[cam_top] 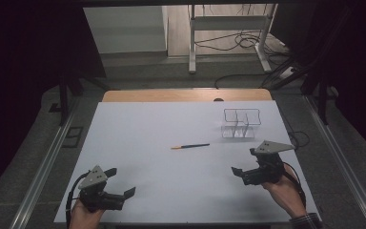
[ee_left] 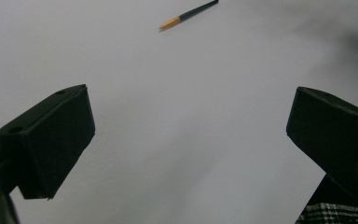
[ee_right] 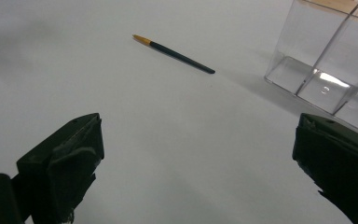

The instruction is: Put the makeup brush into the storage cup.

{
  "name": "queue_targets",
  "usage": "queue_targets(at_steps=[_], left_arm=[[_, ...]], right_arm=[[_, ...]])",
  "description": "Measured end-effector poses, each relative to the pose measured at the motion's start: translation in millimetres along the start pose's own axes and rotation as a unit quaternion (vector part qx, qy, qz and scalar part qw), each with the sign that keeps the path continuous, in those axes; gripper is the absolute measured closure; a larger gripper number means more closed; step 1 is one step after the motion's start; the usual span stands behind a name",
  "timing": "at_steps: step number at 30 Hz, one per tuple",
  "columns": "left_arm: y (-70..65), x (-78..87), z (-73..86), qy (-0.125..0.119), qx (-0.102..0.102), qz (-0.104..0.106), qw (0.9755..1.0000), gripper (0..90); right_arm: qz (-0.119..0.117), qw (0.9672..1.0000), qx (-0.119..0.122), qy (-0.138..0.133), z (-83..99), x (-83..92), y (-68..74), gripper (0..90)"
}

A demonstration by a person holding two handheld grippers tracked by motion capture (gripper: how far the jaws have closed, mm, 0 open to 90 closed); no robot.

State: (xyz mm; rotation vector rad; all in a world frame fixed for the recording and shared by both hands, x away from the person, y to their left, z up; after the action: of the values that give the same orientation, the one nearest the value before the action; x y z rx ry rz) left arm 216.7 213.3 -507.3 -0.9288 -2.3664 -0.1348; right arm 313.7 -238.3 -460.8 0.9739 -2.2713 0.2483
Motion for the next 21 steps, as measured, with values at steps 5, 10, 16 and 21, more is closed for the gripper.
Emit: queue_targets(at_steps=[5, 10, 16, 21], left_arm=[[-0.2, -0.1, 0.1, 0.001, -0.001, 0.000, 1.0000, 1.6], [0.0, 0.3, 0.1, 0.000, 0.000, 0.000, 1.0000, 1.6], [-0.1, 0.2, 0.2, 0.001, 0.000, 0.001, 1.0000, 1.6], [0.0, 0.4, 0.2, 0.001, 0.000, 0.001, 1.0000, 1.6]], right_arm=[[0.000, 1.0000, 0.004, 0.006, -4.2, -7.0, -1.8, 2.4], [0.002, 0.9999, 0.008, 0.010, -8.1, -13.5, -4.4, 2.4], [0.001, 0.9997, 0.011, 0.019, -11.6, -20.9, -7.1, 2.4], [-0.003, 0.9995, 0.013, 0.028, -15.6, -27.5, -8.8, 2.4]])
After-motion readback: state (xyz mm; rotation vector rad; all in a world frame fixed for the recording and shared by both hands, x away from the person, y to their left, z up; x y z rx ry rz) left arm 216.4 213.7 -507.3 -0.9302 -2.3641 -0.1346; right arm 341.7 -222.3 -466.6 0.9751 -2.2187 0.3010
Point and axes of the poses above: each handheld gripper's, and its own axes: x roughly backward along the jaws, z roughly out of its underside, y roughly to its left, the point moved 3 cm from there along -x, roughly forward along the jaws, and after that the axes turned 3 degrees about -x, right-handed, at the moved point
